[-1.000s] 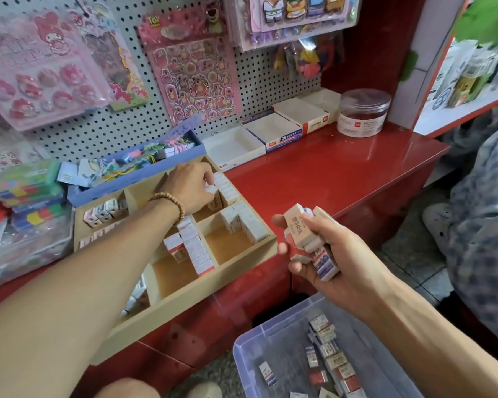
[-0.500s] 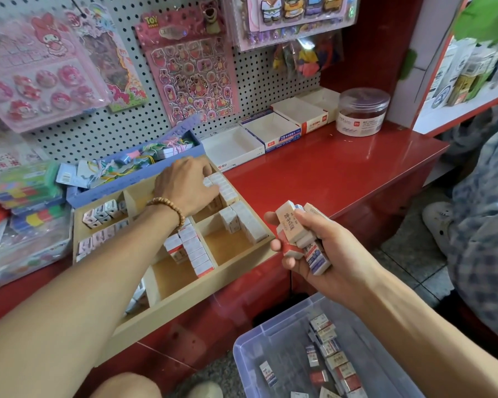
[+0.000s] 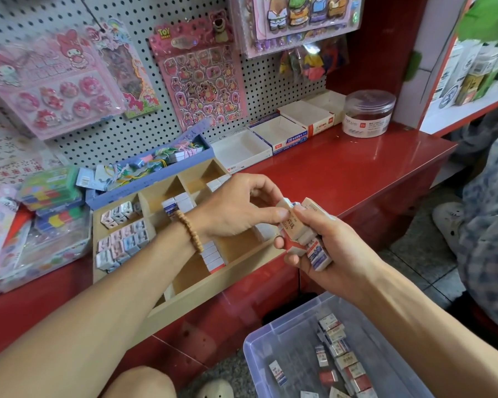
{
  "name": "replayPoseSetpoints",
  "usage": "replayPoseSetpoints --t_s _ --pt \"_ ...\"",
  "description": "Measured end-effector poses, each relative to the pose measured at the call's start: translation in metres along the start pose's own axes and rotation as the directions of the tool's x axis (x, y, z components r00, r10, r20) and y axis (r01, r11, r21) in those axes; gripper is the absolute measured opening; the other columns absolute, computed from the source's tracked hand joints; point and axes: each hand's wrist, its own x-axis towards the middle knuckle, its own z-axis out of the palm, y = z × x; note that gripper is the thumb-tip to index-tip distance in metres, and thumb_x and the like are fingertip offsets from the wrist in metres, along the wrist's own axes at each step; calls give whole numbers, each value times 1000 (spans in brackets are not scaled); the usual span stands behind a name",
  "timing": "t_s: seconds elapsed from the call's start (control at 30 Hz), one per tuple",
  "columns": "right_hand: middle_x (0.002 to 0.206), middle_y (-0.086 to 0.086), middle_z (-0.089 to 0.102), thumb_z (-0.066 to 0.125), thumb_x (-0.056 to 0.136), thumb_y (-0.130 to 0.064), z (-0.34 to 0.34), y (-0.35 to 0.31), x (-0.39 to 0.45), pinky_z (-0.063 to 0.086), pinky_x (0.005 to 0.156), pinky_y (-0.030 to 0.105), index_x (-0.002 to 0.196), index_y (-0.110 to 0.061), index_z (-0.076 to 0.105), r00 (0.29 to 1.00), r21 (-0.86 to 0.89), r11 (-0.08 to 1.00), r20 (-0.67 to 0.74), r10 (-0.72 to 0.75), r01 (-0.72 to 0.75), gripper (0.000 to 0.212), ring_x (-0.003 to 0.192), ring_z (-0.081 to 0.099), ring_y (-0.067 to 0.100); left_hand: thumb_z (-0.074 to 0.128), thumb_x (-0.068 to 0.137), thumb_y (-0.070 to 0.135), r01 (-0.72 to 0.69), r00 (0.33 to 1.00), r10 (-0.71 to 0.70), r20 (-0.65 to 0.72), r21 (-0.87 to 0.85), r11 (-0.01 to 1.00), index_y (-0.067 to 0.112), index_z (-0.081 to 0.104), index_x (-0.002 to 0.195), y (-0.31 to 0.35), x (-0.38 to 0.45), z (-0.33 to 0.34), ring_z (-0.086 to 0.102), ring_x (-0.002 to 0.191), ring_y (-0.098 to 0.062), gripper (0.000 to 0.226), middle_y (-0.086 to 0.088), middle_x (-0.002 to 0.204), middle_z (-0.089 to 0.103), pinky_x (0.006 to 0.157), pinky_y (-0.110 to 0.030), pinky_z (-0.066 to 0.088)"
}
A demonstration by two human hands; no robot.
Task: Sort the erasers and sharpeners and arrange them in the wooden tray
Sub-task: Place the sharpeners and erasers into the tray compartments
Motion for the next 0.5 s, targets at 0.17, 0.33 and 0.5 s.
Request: replayPoseSetpoints --t_s 0.17,0.33,0.5 --pt "89 14 67 59 92 -24 7 0 2 45 45 24 109 -10 64 1000 10 1000 -11 -10 10 23 65 63 23 77 81 5 42 999 -42 4 -130 991 10 69 98 1 -3 -7 65 73 -6 20 -5 85 68 65 -15 49" --pt "85 9 67 56 97 -15 1 -1 8 39 42 24 104 -18 53 986 -14 1000 -166 2 -5 8 60 59 21 72 85 6 91 979 -110 -169 -115 989 10 71 92 -1 3 -34 65 68 -15 8 -13 87 72 59 -20 50" --pt "86 11 65 52 95 -42 -6 -5 6 40 44 24 99 -15 55 981 21 995 -167 98 -96 28 61 58 23 76 84 11 203 940 -118 -319 248 947 11 70 89 -18 17 -64 69 65 -15 8 -2 73 66 63 -28 53"
